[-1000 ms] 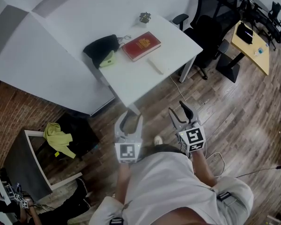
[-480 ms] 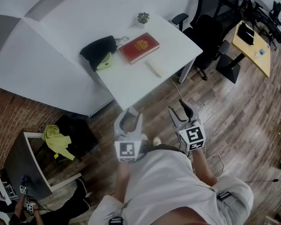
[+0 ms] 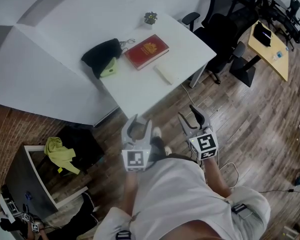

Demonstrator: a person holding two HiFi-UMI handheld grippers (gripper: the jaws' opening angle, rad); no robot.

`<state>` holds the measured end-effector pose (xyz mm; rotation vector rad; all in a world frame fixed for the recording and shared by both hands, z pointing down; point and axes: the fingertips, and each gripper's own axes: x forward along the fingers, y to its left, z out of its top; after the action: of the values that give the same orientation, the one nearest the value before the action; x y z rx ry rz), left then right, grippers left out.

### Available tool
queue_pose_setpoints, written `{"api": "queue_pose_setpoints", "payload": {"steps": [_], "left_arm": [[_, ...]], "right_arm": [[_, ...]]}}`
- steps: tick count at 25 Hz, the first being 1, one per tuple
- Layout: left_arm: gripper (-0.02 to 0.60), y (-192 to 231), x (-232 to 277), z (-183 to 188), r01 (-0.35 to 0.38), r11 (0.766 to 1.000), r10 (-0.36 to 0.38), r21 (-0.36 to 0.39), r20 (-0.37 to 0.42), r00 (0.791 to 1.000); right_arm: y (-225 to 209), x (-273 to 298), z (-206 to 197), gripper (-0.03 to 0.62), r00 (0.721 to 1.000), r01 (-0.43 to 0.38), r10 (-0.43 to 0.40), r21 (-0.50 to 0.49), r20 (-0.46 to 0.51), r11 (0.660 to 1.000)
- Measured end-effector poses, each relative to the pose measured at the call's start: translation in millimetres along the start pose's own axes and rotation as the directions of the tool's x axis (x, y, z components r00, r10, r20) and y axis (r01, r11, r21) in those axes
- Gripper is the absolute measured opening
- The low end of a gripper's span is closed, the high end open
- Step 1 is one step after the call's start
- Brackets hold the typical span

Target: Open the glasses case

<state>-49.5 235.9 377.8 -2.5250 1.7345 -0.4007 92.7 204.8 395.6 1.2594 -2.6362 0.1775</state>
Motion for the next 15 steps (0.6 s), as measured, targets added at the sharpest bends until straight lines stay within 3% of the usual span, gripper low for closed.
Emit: {"api": "queue_pose_setpoints", "payload": {"steps": [15], "left_arm": [[0.189,42,70,-1,0.066,0.997,-0.066,-0.043,-0.009,0.998]], "right_arm": [[-32,65,14,0.202,0.998,0.059,-0.059,0.005,-0.022,0.998]]}}
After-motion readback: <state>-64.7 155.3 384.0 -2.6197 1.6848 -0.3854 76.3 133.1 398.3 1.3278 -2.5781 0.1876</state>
